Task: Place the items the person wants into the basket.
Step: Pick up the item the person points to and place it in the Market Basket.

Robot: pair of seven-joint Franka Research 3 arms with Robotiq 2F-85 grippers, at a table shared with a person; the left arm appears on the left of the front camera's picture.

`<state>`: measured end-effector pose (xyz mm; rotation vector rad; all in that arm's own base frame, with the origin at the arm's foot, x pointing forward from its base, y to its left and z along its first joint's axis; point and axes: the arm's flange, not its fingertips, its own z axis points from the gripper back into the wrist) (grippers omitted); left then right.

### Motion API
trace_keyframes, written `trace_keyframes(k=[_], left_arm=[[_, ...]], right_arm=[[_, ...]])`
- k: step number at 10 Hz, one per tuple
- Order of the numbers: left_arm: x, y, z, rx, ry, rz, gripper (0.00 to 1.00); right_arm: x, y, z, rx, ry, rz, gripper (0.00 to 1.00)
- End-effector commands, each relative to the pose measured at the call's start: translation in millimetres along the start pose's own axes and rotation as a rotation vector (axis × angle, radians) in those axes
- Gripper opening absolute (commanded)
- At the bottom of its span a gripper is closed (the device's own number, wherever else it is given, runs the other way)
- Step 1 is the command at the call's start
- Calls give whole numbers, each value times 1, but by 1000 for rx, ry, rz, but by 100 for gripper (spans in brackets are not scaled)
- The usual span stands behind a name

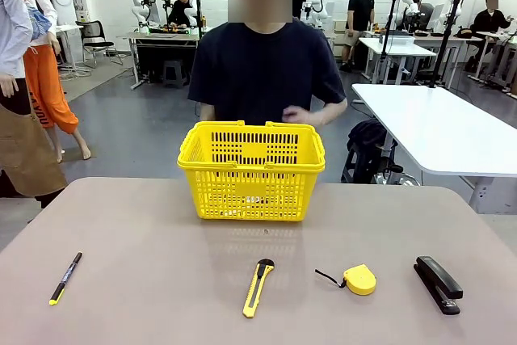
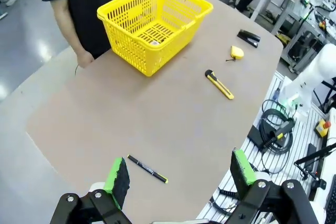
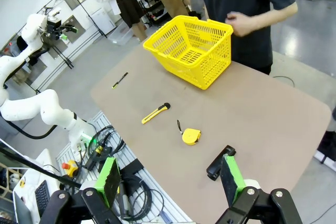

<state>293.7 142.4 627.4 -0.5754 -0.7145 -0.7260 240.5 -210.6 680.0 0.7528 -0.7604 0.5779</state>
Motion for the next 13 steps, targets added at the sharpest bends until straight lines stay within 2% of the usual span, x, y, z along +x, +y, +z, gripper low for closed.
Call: trace_keyframes(k=[1,5,6,13], left_arm=[[8,1,-7,28,-10,-18,100],[10,-2,-4,97,-1,10,100],[6,1,-2,48,6,18,100],[6,1,-2,48,6,18,100]], right_arm=[[3,0,1,17,-16,15,100],[3,0,1,17,-16,15,100],[3,0,1,17,-16,15,100],[3,0,1,17,-16,15,100]])
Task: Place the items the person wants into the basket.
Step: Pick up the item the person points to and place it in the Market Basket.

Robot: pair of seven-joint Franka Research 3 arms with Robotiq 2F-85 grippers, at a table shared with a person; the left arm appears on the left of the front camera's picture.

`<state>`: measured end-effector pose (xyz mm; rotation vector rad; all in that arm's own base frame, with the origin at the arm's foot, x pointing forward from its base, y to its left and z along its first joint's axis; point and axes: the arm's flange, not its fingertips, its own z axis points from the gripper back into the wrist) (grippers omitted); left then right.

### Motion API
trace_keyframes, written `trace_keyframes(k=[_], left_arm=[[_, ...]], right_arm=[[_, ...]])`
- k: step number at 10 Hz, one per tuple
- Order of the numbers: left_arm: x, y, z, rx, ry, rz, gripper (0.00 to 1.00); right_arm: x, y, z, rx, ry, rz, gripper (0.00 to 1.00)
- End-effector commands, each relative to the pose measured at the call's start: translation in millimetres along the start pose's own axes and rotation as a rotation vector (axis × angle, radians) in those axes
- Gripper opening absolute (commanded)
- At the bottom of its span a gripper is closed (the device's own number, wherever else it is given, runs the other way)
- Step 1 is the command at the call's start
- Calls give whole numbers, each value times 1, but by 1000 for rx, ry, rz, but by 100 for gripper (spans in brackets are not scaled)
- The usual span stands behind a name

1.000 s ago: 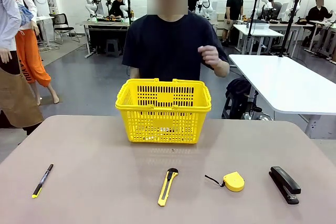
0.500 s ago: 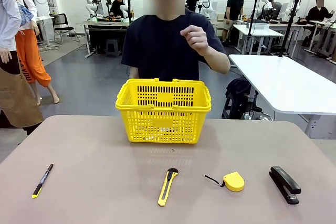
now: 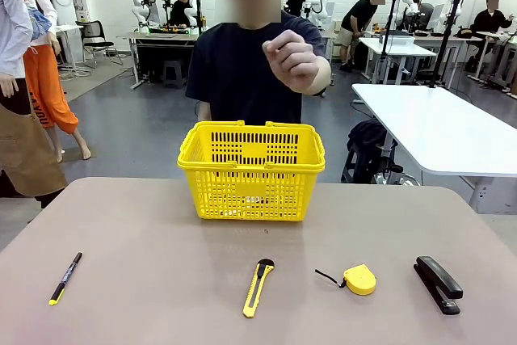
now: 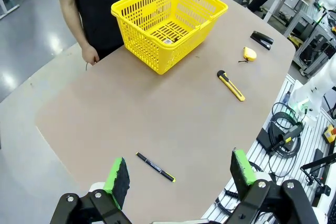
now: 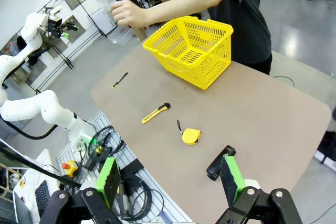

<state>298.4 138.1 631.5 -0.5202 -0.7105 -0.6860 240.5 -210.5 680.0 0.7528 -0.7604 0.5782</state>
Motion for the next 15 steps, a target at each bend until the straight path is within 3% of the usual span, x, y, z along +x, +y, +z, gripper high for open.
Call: trace_keyframes(k=[1,15], left_arm=[[-1,1,0,-12,-12,-4,100],[-1,1,0,-12,-12,-4,100]], right_arm=[[3,0,1,17,-16,15,100],[3,0,1,17,-16,15,100]])
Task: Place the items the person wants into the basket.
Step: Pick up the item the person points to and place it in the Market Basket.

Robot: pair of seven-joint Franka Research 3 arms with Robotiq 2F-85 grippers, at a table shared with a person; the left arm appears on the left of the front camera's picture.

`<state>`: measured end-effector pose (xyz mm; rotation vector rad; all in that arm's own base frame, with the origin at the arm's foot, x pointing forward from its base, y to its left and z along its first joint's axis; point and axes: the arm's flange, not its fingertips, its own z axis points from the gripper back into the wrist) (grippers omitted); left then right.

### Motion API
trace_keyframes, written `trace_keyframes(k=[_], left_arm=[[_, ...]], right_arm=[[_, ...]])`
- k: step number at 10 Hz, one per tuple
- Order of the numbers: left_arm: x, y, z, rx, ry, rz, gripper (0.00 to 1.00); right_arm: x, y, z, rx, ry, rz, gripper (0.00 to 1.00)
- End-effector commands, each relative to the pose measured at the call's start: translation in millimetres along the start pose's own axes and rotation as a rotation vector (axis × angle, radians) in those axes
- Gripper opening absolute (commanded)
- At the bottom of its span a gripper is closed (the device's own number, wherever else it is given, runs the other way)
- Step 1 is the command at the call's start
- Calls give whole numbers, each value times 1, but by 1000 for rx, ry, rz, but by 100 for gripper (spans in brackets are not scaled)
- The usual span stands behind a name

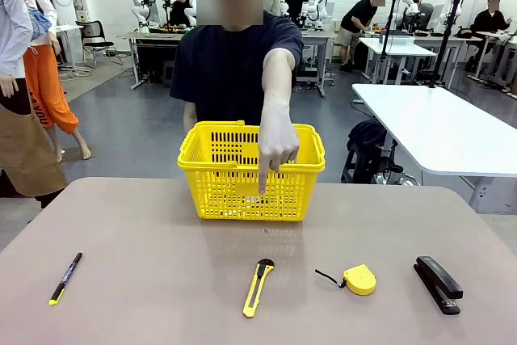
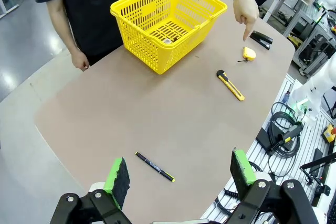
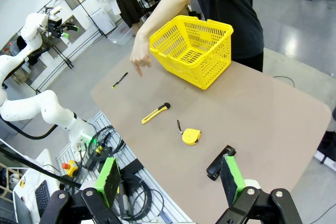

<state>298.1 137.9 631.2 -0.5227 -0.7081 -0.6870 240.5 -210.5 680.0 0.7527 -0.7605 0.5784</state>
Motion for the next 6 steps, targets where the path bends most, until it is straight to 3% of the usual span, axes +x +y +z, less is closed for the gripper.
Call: trace_keyframes(k=[1,3,5,6], left_arm=[[0,0,0,0,0,0,100],[50,-42,-33,71,156,22,100],[112,-106,-97,71,377,36,100],[124,-137,-138,92,507,67,100]], right_arm=[[3,0,1,17,-16,15,100],[3,0,1,17,-16,15,100],[3,0,1,17,-16,15,100],[3,0,1,17,-16,15,100]])
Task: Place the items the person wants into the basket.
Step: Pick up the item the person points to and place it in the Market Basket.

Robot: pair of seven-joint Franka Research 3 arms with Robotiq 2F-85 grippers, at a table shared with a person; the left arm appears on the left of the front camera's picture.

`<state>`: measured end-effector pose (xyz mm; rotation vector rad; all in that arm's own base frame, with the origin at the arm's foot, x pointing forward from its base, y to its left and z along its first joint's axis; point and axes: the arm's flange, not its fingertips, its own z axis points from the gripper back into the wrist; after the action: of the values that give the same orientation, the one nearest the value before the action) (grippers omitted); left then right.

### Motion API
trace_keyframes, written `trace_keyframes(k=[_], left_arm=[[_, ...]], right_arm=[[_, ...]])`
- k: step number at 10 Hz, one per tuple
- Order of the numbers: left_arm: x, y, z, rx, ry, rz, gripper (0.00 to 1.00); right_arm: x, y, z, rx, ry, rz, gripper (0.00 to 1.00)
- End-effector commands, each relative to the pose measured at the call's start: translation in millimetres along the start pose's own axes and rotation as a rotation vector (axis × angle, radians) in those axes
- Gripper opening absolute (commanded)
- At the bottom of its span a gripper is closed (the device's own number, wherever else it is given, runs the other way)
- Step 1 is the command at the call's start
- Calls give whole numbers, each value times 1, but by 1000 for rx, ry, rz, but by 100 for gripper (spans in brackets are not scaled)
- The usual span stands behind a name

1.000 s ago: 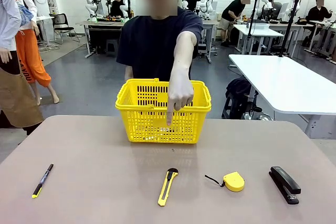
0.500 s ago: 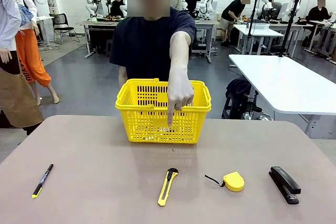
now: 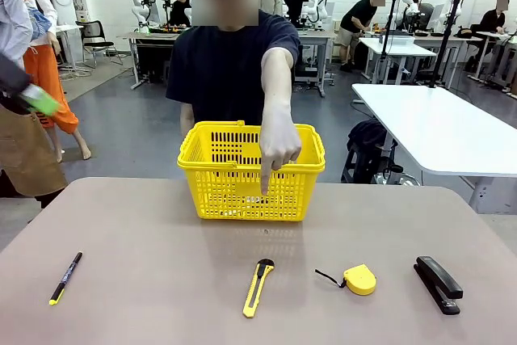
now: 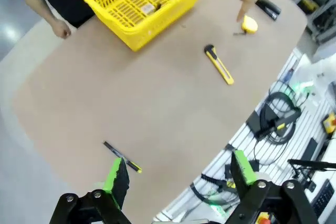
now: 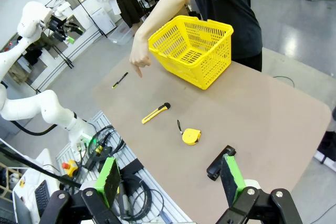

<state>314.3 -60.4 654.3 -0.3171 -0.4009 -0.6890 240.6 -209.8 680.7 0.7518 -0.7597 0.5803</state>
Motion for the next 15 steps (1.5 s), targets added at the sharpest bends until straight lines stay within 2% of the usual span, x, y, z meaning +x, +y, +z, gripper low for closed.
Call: trace_keyframes(k=[1,3,4,6,8,10,15], left_arm=[[45,-48,-49,59,235,41,100],[73,-91,-126,118,311,96,100],[80,-103,-164,174,316,123,100],[77,-116,-213,241,270,205,100],[67,-126,-248,276,314,207,100],[67,-125,-254,259,300,242,100],[67,-123,-255,244,318,220,100]], right_arm=[[2,-1,2,17,-18,13,100],[2,-1,2,17,-18,13,100],[2,-1,2,17,-18,13,100],[2,-1,2,17,-18,13,100],[2,-1,2,17,-18,13,100],[2,-1,2,17,-18,13,100],[2,-1,2,17,-18,13,100]])
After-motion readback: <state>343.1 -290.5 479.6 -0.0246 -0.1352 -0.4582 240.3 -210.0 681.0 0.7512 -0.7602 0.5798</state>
